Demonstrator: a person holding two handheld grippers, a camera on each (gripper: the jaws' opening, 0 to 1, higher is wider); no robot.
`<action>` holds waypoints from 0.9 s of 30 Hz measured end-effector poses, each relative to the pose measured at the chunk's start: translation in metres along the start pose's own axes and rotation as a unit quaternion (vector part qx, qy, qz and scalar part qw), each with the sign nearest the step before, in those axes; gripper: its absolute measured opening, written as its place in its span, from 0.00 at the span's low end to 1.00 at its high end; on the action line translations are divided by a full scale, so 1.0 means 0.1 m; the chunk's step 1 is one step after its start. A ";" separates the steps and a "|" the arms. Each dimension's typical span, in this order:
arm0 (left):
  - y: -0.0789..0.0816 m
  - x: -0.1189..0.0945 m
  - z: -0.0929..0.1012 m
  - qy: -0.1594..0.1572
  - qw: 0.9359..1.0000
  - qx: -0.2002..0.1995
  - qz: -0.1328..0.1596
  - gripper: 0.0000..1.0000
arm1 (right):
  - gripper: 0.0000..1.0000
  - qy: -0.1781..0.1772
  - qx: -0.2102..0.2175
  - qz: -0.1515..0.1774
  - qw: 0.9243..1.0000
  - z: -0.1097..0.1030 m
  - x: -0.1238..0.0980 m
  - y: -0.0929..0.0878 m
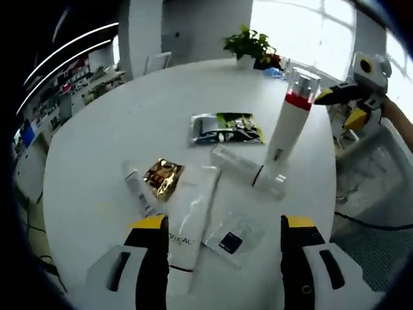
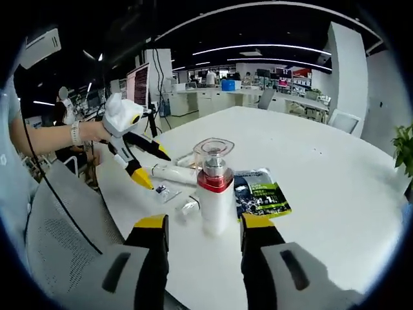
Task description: Arrange the skincare products in the storage area until every visible bottle or jar stands upright without overlapping.
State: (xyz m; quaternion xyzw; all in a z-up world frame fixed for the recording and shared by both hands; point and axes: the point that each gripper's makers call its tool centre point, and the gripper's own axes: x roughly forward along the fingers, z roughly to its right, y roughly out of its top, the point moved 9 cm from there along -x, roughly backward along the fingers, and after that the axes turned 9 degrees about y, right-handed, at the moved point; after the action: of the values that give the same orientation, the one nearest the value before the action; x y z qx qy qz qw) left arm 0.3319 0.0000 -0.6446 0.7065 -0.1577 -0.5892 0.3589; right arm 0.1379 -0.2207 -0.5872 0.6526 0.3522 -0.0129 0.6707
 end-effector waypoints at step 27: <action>0.05 0.42 -0.31 -0.020 0.990 0.069 -0.124 0.40 | 0.46 -0.007 0.011 -0.014 1.000 0.03 0.02 -0.01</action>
State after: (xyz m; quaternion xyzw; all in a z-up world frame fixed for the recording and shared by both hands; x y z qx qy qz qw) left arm 0.3727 -0.0204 -0.6698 0.7316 -0.1163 -0.6311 0.2303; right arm 0.1406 -0.2229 -0.5898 0.6546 0.3565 -0.0311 0.6659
